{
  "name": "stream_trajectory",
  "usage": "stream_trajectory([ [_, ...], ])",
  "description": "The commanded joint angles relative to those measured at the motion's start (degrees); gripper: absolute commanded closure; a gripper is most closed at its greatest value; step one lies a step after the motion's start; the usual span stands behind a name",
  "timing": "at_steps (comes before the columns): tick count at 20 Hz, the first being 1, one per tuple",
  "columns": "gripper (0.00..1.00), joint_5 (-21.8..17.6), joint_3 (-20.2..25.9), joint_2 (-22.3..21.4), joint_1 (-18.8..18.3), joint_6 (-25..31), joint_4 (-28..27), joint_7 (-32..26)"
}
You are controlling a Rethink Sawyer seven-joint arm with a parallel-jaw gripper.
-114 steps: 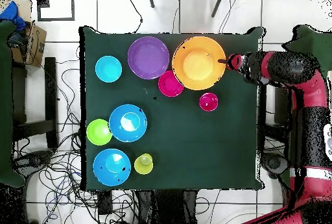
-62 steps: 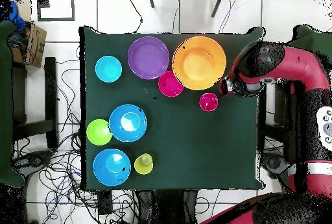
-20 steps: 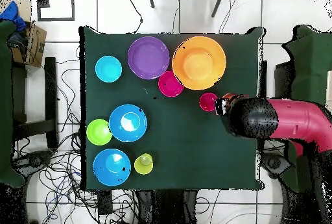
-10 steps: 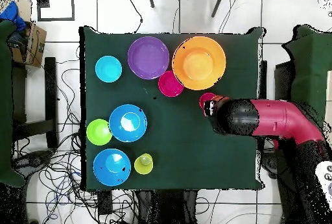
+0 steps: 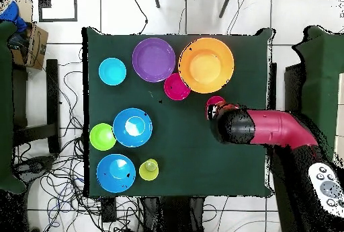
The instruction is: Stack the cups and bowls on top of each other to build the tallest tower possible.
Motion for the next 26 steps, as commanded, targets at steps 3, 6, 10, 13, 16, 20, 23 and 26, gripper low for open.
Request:
stream_trajectory([
  [3,0.0,-3.53,-12.36,6.79,8.26,-11.49,-3.01,16.67],
  [6,0.0,-2.06,-16.61,6.96,11.8,-13.21,-3.15,19.81],
  [10,0.0,-0.62,-21.84,9.1,16.0,-16.3,-4.39,23.09],
  [13,0.0,0.57,-25.01,10.96,18.16,-18.44,-5.46,25.46],
  [16,0.0,1.8,-27.9,12.41,20.06,-20.37,-6.15,27.77],
  [20,0.0,3.8,-31.06,13.54,21.82,-21.47,-7.09,30.44],
  [23,0.0,5.35,-30.54,12.93,20.99,-20.29,-7.42,30.05],
  [26,0.0,6.96,-29.1,11.59,19.73,-18.47,-7.12,29.27],
])
